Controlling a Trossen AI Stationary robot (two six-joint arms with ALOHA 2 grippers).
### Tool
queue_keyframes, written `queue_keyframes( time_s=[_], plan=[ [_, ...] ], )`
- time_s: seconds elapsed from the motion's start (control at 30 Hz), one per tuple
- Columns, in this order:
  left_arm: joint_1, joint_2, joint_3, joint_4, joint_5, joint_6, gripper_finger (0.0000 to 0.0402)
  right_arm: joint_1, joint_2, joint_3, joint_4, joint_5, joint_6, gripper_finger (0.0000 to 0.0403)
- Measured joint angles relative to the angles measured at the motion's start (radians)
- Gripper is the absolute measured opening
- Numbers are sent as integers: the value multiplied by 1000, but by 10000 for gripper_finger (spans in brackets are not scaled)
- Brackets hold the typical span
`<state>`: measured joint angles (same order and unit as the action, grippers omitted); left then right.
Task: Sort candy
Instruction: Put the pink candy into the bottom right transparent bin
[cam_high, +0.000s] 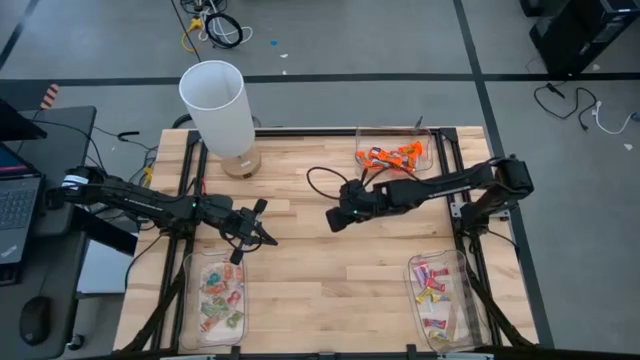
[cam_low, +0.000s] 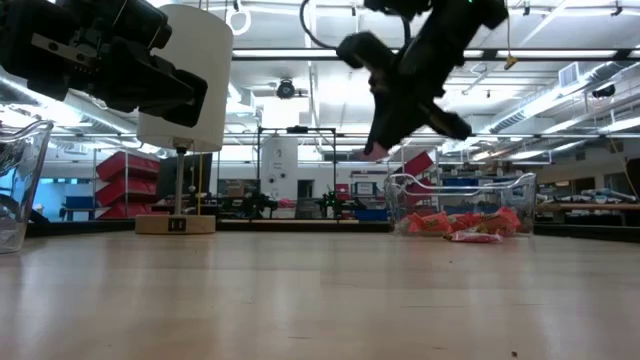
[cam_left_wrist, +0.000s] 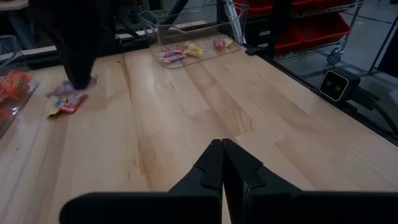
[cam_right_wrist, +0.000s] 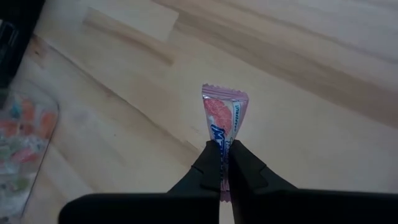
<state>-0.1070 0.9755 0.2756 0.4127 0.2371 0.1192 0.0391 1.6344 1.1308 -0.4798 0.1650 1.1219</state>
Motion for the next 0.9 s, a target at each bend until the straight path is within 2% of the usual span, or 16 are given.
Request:
queue_keyframes(
  time_s=[0.33, 0.67, 0.9],
  plan=[
    [0, 0, 0, -13, 0, -1, 5, 0, -9, 254, -341, 0, -136, 6],
    [0, 0, 0, -80, -1, -1, 5, 16, -10, 555, -777, -1, -297, 6],
    [0, 0, 0, -108, -1, -48, 5, 53, -19, 636, -1018, -1, -302, 6]
  ],
)
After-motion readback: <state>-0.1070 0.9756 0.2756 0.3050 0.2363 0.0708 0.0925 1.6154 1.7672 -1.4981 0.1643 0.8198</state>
